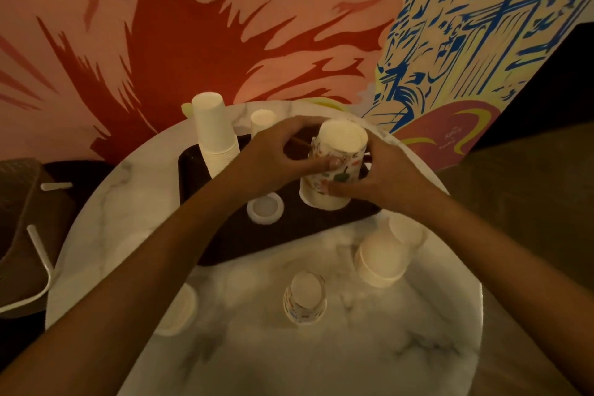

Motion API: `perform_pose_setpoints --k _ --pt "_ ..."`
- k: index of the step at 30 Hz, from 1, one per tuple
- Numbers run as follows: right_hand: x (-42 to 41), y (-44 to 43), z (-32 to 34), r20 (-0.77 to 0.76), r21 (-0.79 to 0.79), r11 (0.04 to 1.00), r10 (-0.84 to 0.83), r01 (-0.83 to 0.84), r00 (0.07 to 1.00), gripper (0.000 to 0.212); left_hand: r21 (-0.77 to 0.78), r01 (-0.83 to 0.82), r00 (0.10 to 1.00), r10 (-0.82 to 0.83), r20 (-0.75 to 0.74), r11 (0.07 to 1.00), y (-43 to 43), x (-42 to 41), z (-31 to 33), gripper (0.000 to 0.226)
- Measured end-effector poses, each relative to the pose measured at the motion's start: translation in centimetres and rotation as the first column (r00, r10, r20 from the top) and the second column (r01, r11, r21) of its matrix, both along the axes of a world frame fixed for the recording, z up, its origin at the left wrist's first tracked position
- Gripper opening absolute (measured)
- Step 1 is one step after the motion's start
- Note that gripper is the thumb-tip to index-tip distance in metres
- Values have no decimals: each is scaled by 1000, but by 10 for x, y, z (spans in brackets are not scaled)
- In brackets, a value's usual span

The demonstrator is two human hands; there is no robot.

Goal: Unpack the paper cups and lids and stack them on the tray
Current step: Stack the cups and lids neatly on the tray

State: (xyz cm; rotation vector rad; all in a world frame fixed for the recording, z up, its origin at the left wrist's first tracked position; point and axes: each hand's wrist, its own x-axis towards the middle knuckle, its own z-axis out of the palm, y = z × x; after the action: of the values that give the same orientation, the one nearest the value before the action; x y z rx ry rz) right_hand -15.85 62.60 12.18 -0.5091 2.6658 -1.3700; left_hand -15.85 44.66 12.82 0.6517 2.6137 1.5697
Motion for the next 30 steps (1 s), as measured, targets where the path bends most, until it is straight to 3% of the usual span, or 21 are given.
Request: perform_pose_setpoints --k 8,16,20,23,27,30 --pt "-115 12 -1 -86 30 999 -29 32 996 77 23 -99 995 98 11 995 22 -100 4 55" --pt "-197 6 -45 27 46 999 -17 16 1000 76 111 -259 956 238 174 959 32 -171 -48 58" --pt "-214 6 -79 28 127 992 12 -16 1000 66 14 -325 931 318 179 946 38 -186 -85 58" --pt "-214 6 -105 144 151 988 2 -24 990 64 -43 -334 912 334 239 942 40 -185 -107 59" --pt "-208 5 -134 169 125 992 -12 -10 985 86 -72 -323 899 329 287 944 44 -177 -122 57" --pt "-199 6 -135 167 61 997 -51 41 985 92 -89 -348 896 359 263 933 46 -171 -117 56"
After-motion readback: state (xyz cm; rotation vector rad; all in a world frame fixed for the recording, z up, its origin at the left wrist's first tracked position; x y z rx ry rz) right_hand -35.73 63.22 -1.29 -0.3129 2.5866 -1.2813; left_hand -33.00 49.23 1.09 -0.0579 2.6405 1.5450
